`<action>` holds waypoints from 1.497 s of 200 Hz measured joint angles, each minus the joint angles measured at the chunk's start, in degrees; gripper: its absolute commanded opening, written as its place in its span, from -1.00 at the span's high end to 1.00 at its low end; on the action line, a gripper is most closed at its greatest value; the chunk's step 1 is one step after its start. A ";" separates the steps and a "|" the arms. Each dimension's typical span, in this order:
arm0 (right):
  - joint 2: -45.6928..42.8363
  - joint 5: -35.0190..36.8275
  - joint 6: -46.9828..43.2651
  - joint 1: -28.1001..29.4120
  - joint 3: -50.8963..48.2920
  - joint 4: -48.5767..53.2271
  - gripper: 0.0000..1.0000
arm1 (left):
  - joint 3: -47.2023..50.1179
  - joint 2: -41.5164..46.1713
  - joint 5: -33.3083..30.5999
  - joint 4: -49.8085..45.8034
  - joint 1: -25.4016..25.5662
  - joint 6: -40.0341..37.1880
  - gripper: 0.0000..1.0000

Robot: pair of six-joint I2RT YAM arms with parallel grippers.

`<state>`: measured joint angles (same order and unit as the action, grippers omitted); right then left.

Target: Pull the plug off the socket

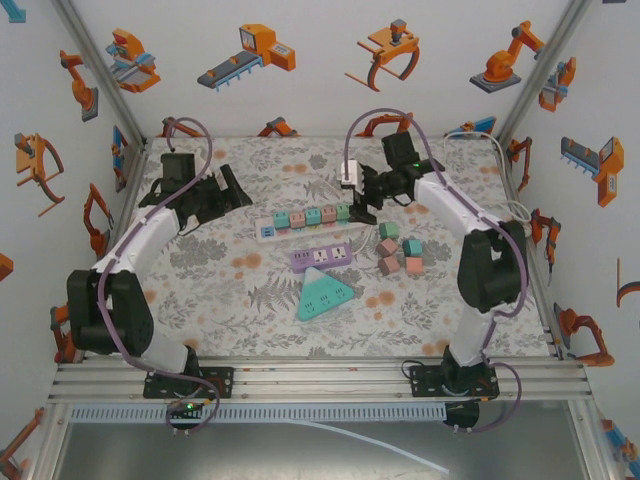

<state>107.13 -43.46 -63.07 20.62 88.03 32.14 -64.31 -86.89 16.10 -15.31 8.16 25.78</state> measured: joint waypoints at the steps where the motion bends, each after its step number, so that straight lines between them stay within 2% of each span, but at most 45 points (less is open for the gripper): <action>1: 0.17 0.02 -0.11 0.04 0.09 0.07 -0.54 | 0.00 -0.04 0.04 0.00 0.00 0.11 -0.60; 34: 6.03 1.29 -2.69 0.85 3.28 1.70 -0.46 | -0.07 -2.64 0.76 0.74 0.00 0.87 -0.55; 68: 11.17 2.49 -3.54 0.92 7.76 1.97 -0.32 | -1.81 -7.72 -2.03 -0.87 0.07 0.55 -0.25; 81: 12.72 2.60 -3.76 0.96 9.25 2.05 -0.25 | -2.82 -9.75 -2.71 -1.60 0.09 0.24 -0.20; 161: 17.09 4.09 -5.88 2.47 13.73 7.08 0.11 | -9.05 -20.20 -2.58 -3.76 3.19 0.02 -0.09; 189: 17.09 4.20 -6.25 2.47 13.75 8.09 0.19 | -9.14 -21.44 -2.29 -4.07 4.00 0.00 -0.03; 299: 18.36 4.70 -6.14 2.58 18.16 13.88 0.61 | -12.39 -24.96 -0.72 -9.03 6.19 -4.24 -0.03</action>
<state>125.49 -38.76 -69.21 23.20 106.19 46.02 -76.71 -111.85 15.38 -24.34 14.35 21.54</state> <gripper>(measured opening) 0.329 0.515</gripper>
